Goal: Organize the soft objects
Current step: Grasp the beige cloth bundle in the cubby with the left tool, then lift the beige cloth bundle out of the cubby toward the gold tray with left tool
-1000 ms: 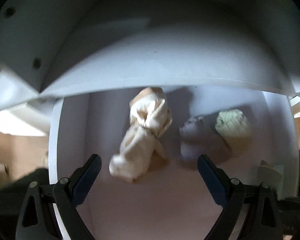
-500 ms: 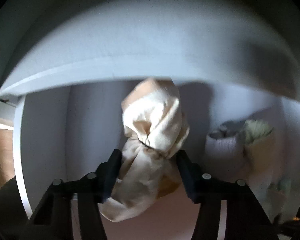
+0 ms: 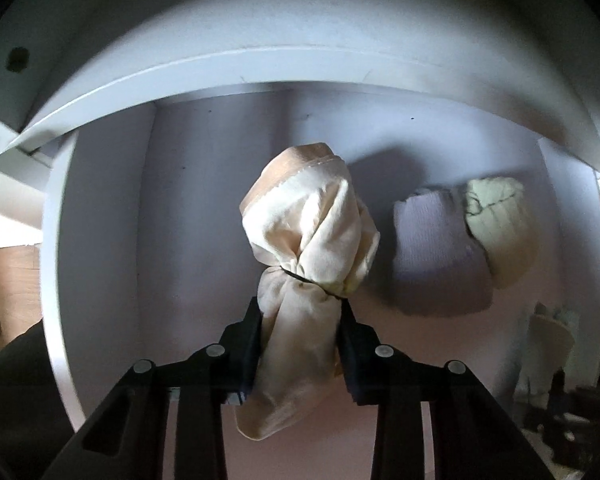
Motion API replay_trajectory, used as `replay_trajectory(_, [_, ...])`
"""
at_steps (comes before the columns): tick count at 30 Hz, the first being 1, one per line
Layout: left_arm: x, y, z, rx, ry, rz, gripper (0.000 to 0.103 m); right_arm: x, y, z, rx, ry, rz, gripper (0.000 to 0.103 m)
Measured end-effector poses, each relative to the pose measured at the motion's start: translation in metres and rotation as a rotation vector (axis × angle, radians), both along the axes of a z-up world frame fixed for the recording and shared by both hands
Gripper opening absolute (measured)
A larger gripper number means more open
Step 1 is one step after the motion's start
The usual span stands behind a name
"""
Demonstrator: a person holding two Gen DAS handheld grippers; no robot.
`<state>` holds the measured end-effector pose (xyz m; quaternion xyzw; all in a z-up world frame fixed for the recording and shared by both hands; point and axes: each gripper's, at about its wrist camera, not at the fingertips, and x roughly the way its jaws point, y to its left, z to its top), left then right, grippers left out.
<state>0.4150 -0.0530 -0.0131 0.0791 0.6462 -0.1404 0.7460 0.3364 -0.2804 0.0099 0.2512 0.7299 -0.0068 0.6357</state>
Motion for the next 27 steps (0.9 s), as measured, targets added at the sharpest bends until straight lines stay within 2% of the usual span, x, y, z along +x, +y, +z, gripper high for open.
replay_trajectory(5, [-0.006,0.015,0.018,-0.024,-0.031,0.018,0.034,0.000,0.001,0.009,-0.025,-0.017,0.011,0.033])
replay_trajectory(7, [-0.023,0.019,0.027,-0.037,-0.042,0.014,0.034,0.000,0.001,0.011,-0.028,-0.019,0.009,0.033])
replay_trajectory(16, [-0.057,0.017,0.066,-0.081,-0.067,-0.045,0.034,0.002,0.003,0.016,-0.025,-0.020,0.002,0.033])
replay_trajectory(22, [-0.081,0.010,0.091,-0.114,-0.083,-0.118,0.034,0.000,0.006,0.023,-0.026,-0.039,0.010,0.033])
replay_trajectory(27, [-0.091,0.006,0.118,-0.177,-0.120,-0.149,0.034,-0.002,0.008,0.028,-0.022,-0.050,-0.010,0.033])
